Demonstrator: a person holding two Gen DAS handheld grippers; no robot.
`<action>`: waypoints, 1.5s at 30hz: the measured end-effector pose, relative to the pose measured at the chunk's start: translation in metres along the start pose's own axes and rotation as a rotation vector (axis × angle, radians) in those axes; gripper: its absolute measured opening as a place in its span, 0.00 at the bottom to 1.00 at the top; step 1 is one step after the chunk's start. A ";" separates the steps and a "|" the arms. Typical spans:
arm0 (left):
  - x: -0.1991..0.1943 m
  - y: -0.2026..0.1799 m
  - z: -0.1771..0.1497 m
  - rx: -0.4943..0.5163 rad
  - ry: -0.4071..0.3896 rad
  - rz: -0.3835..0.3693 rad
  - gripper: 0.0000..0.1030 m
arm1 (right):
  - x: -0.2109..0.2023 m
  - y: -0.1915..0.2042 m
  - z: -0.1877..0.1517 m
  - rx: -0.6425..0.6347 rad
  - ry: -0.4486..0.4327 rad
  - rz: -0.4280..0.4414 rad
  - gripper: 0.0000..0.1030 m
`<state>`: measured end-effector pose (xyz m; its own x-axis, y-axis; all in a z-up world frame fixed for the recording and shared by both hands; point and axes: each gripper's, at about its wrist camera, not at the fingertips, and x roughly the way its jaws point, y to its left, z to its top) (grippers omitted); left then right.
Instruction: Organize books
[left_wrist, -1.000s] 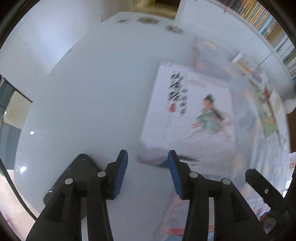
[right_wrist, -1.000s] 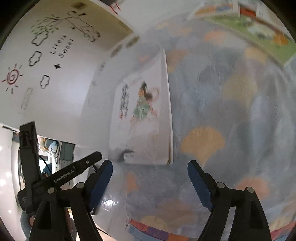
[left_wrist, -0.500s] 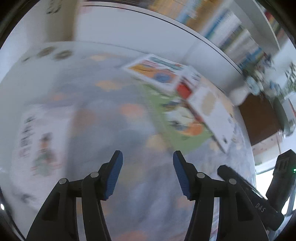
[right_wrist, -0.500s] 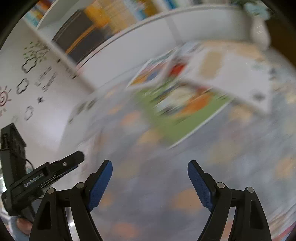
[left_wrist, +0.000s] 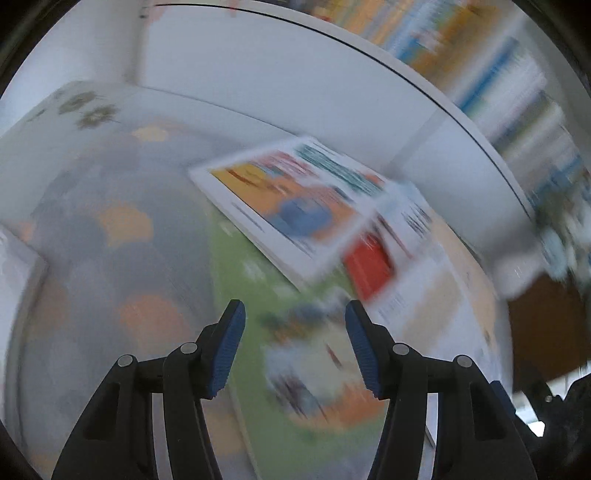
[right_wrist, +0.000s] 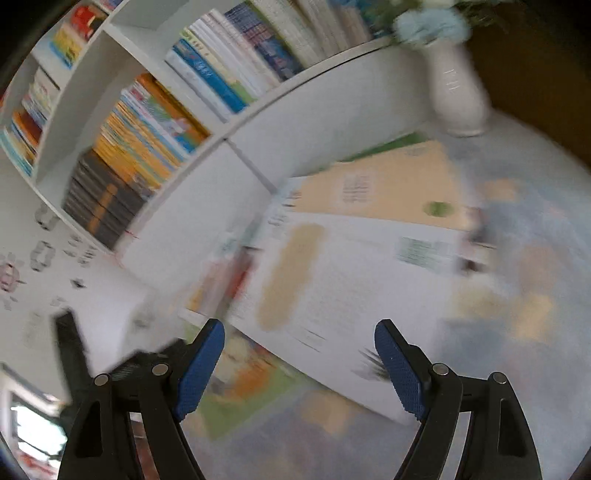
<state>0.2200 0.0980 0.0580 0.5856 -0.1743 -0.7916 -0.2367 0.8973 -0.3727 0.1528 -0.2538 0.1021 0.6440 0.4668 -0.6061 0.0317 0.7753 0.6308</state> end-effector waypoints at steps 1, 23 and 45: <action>0.002 0.008 0.010 -0.011 -0.016 0.019 0.52 | 0.017 0.004 0.006 0.022 0.031 0.041 0.80; 0.092 0.084 0.110 0.023 -0.115 0.143 0.53 | 0.198 0.101 0.016 -0.037 -0.095 -0.065 1.00; 0.084 0.049 0.085 0.207 0.064 0.029 0.42 | 0.200 0.077 0.037 -0.053 0.097 -0.032 0.20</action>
<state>0.3233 0.1616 0.0146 0.5288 -0.1671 -0.8322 -0.0842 0.9653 -0.2473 0.3121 -0.1164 0.0471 0.5664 0.4784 -0.6710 0.0091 0.8106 0.5855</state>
